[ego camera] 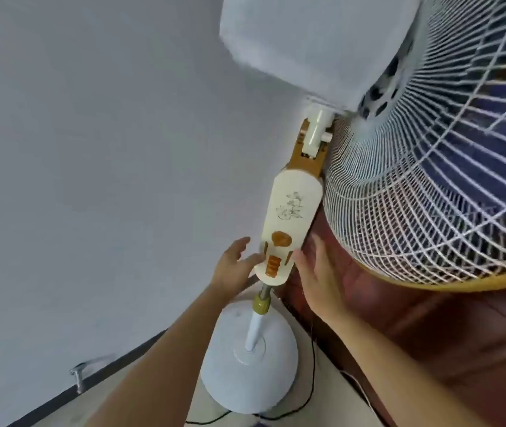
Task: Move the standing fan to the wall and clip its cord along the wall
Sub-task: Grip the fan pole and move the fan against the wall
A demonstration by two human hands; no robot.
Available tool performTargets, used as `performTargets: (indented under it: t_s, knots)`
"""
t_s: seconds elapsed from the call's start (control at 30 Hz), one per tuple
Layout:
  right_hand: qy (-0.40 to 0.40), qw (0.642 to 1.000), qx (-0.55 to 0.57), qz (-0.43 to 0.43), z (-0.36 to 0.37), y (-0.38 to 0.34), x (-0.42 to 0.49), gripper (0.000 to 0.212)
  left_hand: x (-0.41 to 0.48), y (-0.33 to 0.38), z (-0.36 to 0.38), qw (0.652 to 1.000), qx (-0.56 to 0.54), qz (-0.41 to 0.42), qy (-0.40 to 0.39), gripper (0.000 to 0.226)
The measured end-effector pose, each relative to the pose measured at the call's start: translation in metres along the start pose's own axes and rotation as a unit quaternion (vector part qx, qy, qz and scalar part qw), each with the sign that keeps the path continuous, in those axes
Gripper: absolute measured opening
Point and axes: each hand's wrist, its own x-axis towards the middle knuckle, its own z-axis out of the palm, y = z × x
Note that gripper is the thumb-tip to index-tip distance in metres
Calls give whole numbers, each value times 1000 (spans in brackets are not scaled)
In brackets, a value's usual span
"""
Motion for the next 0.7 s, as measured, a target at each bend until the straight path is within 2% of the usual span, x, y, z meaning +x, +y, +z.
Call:
performTargets:
  t_s: [0.07, 0.17, 0.2, 0.27, 0.37, 0.53, 0.7]
  knots:
    - [13, 993, 110, -35, 12, 12, 14, 68, 19, -13, 5, 996, -74, 42, -39, 53]
    - [45, 979, 173, -97, 22, 24, 41, 41, 43, -29, 12, 985, -111, 94, -91, 27]
    - [58, 975, 184, -107, 25, 23, 44, 33, 48, -34, 17, 982, -111, 114, -105, 25]
    - [89, 965, 200, -147, 33, 29, 51, 19, 61, -50, 26, 973, -116, 168, -109, 40]
    - [109, 954, 224, -166, 40, 34, 63, 15, 81, -68, 33, 965, -117, 213, -104, 54]
    - [99, 938, 281, -175, 38, 29, 76, 18, 95, -81, 37, 959, -99, 243, -106, 53]
    - [53, 941, 299, -150, 25, 6, 88, 14, 92, -78, 40, 965, -97, 201, -136, 57]
